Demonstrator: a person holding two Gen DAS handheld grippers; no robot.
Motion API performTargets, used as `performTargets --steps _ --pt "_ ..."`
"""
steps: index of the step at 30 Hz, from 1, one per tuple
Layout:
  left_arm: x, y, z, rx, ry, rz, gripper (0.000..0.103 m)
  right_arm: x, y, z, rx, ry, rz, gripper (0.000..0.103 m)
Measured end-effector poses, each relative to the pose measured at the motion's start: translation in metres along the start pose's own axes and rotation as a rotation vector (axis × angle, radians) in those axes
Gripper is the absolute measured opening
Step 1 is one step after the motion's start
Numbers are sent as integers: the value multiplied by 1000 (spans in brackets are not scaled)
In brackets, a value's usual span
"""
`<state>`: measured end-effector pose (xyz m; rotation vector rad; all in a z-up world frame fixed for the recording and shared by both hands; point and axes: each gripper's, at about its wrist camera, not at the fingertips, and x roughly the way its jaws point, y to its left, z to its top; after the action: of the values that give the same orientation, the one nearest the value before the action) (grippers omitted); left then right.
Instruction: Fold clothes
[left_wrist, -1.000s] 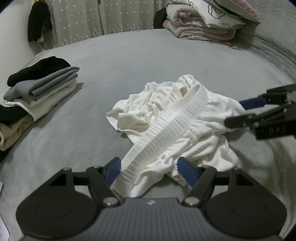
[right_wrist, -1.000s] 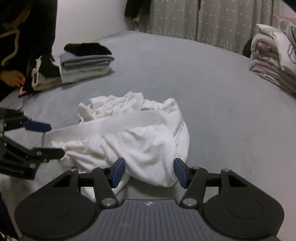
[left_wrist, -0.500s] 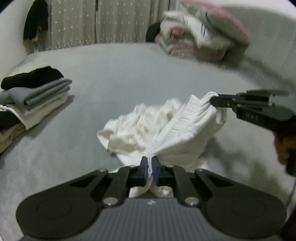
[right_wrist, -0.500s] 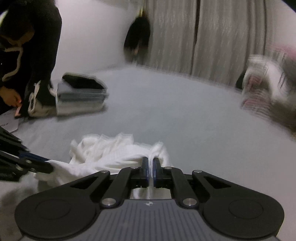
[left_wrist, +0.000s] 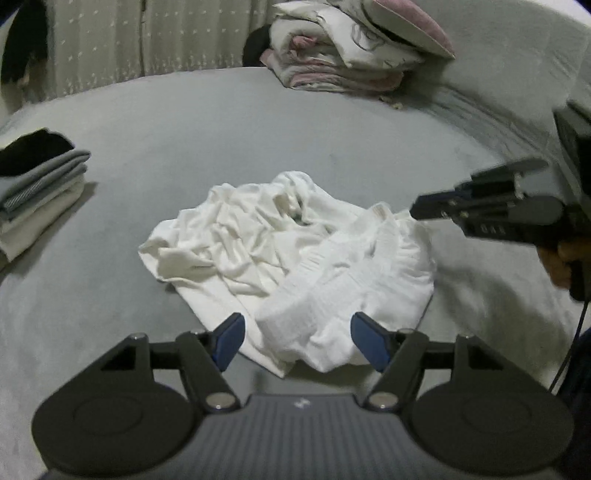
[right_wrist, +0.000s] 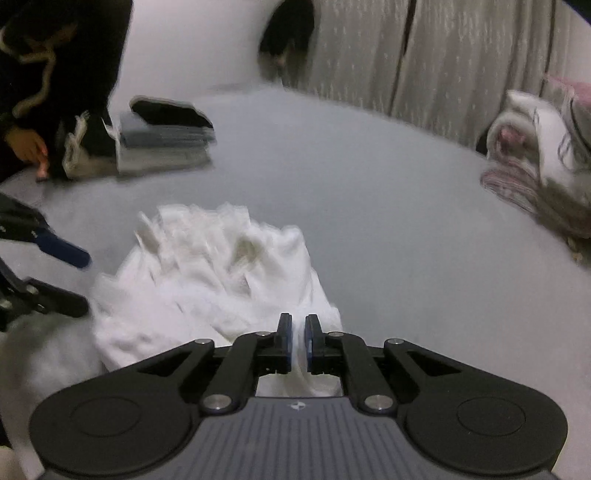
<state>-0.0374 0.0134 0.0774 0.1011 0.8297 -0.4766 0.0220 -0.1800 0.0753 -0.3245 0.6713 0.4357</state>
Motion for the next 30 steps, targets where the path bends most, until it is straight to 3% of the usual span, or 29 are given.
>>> performTargets --steps 2,4,6,10,15,17,20,23,25,27,30 --pt "1 -12 -1 50 1 -25 61 -2 -5 2 7 -19 0 25" --pt "4 -25 -2 97 -7 -26 60 -5 -11 4 18 -53 18 48" --pt "9 -26 0 109 0 11 60 -3 -16 2 25 -37 31 57" --pt "18 -21 4 109 21 78 62 15 -22 -6 29 31 7 57" --pt "24 -5 4 56 55 34 71 32 -33 -17 -12 54 56 57" --pt "28 -3 3 52 65 53 66 39 -29 -19 -72 49 63 57" --pt "37 -3 1 51 83 73 42 46 -26 -18 -56 40 94 53" --pt "38 -5 0 51 80 83 26 51 -23 -16 -29 33 127 40" --pt "36 -6 1 48 67 82 13 50 -16 -15 -56 18 123 21" --pt "31 -7 3 47 52 75 11 46 -13 -12 -58 -5 114 13" --pt "28 -8 6 51 37 80 11 38 -13 -4 -21 -49 74 10"
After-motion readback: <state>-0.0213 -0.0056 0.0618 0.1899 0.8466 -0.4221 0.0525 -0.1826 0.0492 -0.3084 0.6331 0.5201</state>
